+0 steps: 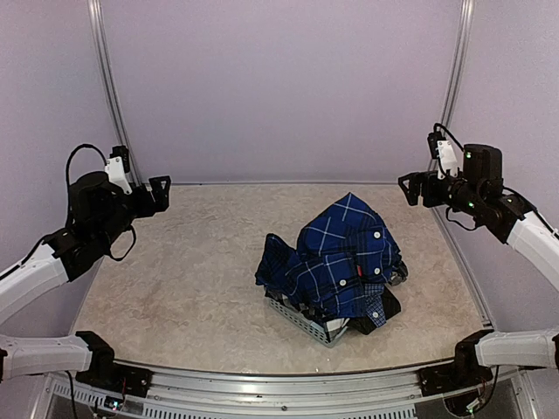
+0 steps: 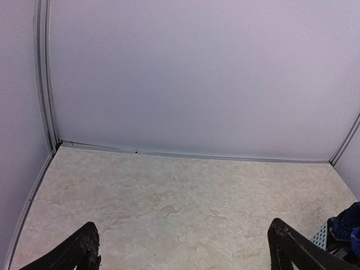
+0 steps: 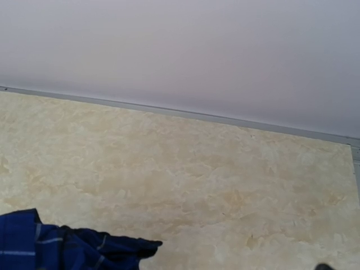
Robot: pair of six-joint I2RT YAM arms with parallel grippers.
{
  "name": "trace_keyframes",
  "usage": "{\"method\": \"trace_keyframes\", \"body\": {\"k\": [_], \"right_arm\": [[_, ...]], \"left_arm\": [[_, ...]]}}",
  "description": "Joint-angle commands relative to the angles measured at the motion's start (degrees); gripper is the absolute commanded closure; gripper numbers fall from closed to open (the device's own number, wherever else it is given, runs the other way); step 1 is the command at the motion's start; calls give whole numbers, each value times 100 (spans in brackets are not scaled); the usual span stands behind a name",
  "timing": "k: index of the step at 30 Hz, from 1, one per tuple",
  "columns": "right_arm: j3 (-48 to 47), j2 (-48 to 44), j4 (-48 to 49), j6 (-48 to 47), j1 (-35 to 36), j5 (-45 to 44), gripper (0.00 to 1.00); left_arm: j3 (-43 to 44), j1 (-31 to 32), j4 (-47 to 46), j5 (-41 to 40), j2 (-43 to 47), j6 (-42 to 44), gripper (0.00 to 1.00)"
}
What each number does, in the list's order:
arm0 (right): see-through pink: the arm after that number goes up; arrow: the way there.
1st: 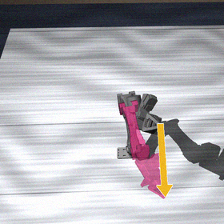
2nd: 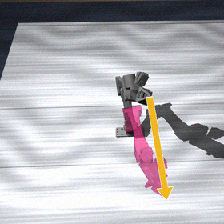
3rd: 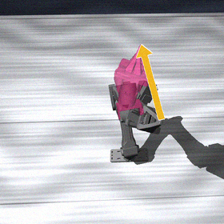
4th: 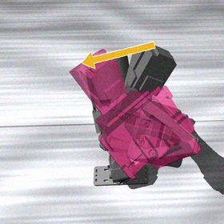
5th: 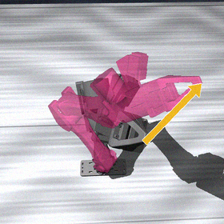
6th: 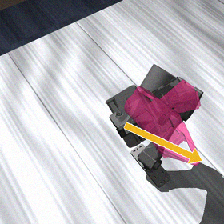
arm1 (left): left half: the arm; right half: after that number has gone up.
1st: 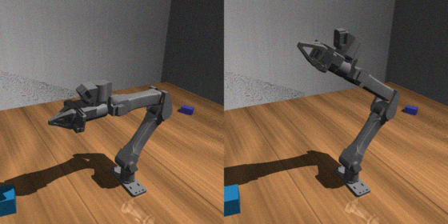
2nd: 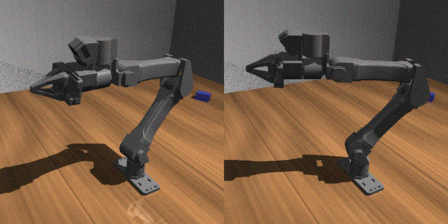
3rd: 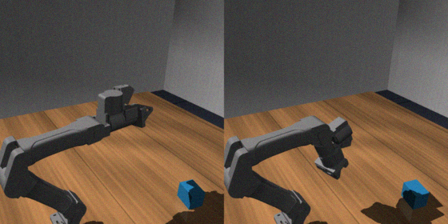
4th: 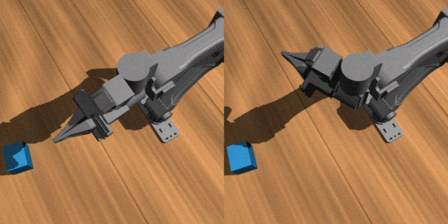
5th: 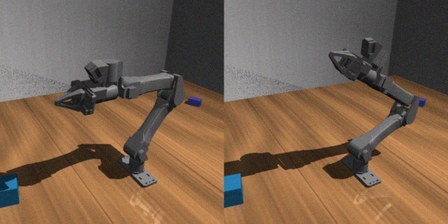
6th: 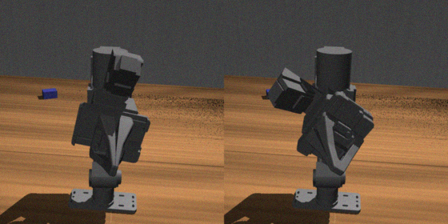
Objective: Fold and stack the long sleeve shirts
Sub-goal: Move the bin to the corner of the board.
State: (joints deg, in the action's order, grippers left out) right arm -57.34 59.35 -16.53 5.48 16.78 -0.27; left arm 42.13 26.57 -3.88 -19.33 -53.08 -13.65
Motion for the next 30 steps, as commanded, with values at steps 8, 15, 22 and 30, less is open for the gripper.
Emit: {"method": "trace_keyframes", "body": {"k": [8, 15, 22, 30], "right_arm": [[-159, -91, -531, -47, 89, -37, 1], [-426, 313, -1579, -186, 85, 9, 1], [-226, 761, -1843, -216, 89, 1134, 1], [37, 1394, -1462, -148, -131, 2050, 5]], "left_arm": [[-56, 109, -83, -60, -19, 2, 1], [-64, 171, -81, -39, -68, -88, 1], [43, 176, -71, 88, -276, -174, 1], [18, 173, -47, 85, -168, -170, 1]]}}
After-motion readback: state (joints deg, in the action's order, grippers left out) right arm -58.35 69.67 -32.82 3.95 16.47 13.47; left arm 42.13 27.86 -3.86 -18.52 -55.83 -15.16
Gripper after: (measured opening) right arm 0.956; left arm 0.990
